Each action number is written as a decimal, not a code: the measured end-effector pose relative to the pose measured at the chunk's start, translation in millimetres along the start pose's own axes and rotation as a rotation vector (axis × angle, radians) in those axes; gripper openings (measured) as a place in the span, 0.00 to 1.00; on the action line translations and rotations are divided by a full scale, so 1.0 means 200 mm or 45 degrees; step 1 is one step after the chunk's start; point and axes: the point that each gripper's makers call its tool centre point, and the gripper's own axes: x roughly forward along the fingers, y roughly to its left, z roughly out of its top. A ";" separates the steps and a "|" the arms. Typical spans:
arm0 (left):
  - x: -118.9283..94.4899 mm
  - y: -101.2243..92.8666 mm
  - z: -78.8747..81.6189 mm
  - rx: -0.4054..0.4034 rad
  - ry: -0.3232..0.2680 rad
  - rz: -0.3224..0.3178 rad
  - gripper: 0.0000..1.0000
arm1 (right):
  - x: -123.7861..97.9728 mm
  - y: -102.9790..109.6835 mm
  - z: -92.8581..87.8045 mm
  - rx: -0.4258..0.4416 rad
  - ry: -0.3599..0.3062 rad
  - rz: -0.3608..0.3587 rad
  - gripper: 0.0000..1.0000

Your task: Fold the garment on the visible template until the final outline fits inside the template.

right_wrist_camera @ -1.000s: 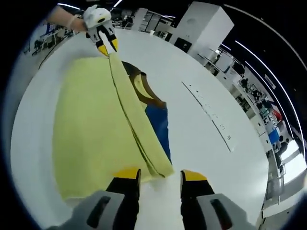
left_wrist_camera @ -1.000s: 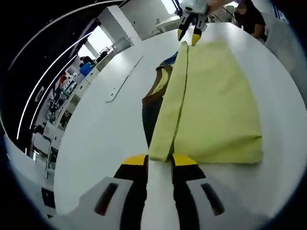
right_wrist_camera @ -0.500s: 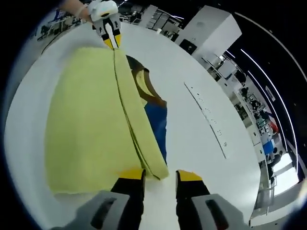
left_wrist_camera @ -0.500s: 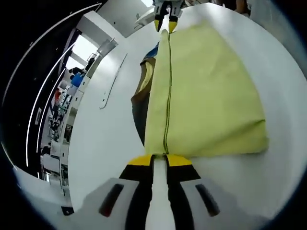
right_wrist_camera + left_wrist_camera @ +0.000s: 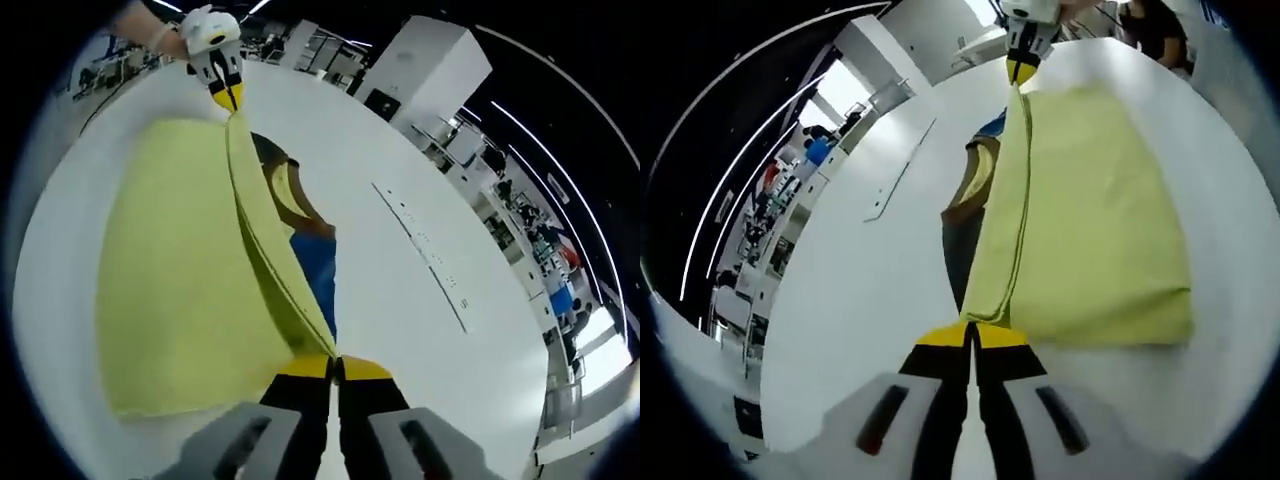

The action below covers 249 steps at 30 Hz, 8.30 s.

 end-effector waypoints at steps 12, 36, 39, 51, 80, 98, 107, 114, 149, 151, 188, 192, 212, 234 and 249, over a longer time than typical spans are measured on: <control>0.10 0.16 -0.07 -0.479 -0.005 0.033 0.00 | 0.12 -0.09 -0.04 0.412 0.018 0.026 0.00; 0.08 0.15 0.01 -0.713 -0.192 -0.009 0.47 | 0.10 -0.03 0.00 0.677 -0.100 0.079 0.59; 0.06 0.14 0.04 -0.745 -0.255 -0.036 0.56 | 0.07 -0.02 0.02 0.703 -0.150 0.097 0.69; -0.02 0.05 0.05 -0.880 -0.337 -0.137 0.99 | 0.00 0.09 0.06 0.716 -0.176 0.171 0.99; -0.26 -0.14 0.10 -0.965 -0.393 -0.188 0.85 | -0.23 0.25 0.06 0.767 -0.210 0.170 0.93; -0.40 -0.38 0.14 -0.983 -0.433 -0.257 0.77 | -0.40 0.40 0.00 0.813 -0.235 0.166 0.89; -0.38 -0.50 0.06 -0.981 -0.366 -0.328 0.63 | -0.43 0.48 -0.05 0.862 -0.241 0.194 0.78; -0.35 -0.62 0.00 -1.059 -0.342 -0.396 0.49 | -0.41 0.60 -0.11 0.881 -0.194 0.251 0.65; -0.27 -0.64 -0.05 -1.060 -0.320 -0.423 0.00 | -0.35 0.70 -0.14 0.882 -0.159 0.328 0.12; -0.28 -0.64 -0.05 -1.060 -0.320 -0.421 0.00 | -0.36 0.68 -0.14 0.878 -0.164 0.317 0.09; -0.39 -0.83 -0.11 -1.003 -0.329 -0.352 0.00 | -0.52 0.84 -0.26 0.975 -0.116 0.344 0.00; -0.41 -0.87 -0.09 -0.984 -0.337 -0.334 0.00 | -0.54 0.86 -0.29 1.012 -0.115 0.329 0.00; -0.46 -0.92 -0.15 -1.142 -0.393 -0.214 0.00 | -0.54 0.86 -0.35 1.030 -0.130 0.295 0.00; -0.59 -0.78 0.07 -1.066 -0.523 -0.076 0.99 | -0.70 0.82 -0.18 0.929 -0.278 0.077 1.00; -0.69 -0.74 0.16 -1.200 -0.653 0.036 0.92 | -0.74 0.82 -0.03 1.064 -0.455 0.007 1.00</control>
